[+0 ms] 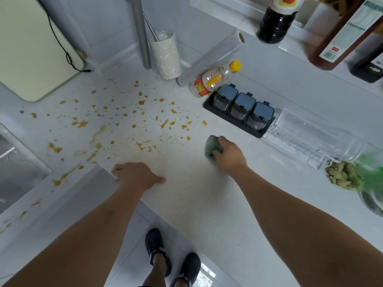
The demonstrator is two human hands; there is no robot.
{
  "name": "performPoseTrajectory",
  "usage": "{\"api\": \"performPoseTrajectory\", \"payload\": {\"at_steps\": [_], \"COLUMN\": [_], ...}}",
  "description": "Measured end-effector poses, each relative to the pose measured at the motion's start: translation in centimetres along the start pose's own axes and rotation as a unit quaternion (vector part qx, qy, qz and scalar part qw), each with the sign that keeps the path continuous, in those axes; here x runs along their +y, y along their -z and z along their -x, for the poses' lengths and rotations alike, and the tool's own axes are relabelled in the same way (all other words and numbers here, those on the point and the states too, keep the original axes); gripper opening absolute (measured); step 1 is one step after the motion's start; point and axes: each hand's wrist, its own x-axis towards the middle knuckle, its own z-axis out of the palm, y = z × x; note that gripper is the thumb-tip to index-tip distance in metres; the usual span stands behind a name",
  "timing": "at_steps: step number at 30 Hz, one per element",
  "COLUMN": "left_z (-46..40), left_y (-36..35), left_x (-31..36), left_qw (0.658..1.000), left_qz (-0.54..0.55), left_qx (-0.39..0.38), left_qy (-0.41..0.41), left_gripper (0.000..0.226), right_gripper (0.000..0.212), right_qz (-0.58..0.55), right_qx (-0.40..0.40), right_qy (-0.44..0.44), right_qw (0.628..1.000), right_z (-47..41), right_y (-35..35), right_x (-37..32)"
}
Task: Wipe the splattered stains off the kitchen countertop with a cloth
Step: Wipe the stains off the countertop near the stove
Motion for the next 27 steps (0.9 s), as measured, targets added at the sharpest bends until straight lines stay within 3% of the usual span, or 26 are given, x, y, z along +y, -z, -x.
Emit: {"api": "performPoseTrajectory", "payload": {"at_steps": [2,6,9,11,13,15,18,22,24,27], "left_z": [0.0,-0.1,-0.3,-0.6,-0.7,-0.8,-0.9,-1.2,-1.3,-1.4], "left_y": [0.1,0.1,0.2,0.3,0.4,0.5,0.7,0.9,0.9,0.7], "left_x": [0.0,0.2,0.2,0.1,0.2,0.4,0.4,0.5,0.6,0.5], "left_qw": [1.000,1.000,1.000,1.000,1.000,0.999,0.999,0.998,0.998,0.999], "left_qz": [-0.002,-0.005,0.000,0.011,0.009,0.004,0.007,0.002,0.005,0.003], "left_qx": [0.002,-0.002,-0.010,-0.015,-0.017,-0.025,-0.033,-0.043,-0.046,-0.041], "left_qy": [0.002,0.001,0.008,0.010,0.015,0.019,0.026,0.036,0.034,0.020], "left_gripper": [0.092,0.093,0.087,0.082,0.084,0.086,0.083,0.085,0.085,0.089], "right_gripper": [0.039,0.014,0.020,0.022,0.050,0.069,0.067,0.075,0.079,0.066], "right_qz": [0.038,-0.031,-0.074,-0.055,-0.008,0.007,0.024,0.035,0.026,0.039], "right_qx": [-0.040,-0.043,-0.062,-0.030,0.040,0.047,-0.007,-0.030,-0.019,-0.002], "right_qy": [0.005,0.099,0.130,0.145,0.144,0.082,0.002,-0.037,-0.022,0.056], "right_qw": [0.998,0.994,0.987,0.987,0.989,0.995,1.000,0.998,0.999,0.998], "right_z": [-0.1,2.6,4.7,4.5,3.4,2.3,0.2,-0.8,0.5,3.7], "right_y": [-2.2,-6.0,-6.5,-5.5,-4.3,-2.5,-0.4,-1.0,-2.8,-6.4], "right_x": [-2.2,-6.0,-5.3,-3.6,-1.1,1.4,3.9,2.0,-0.3,-3.8]}}
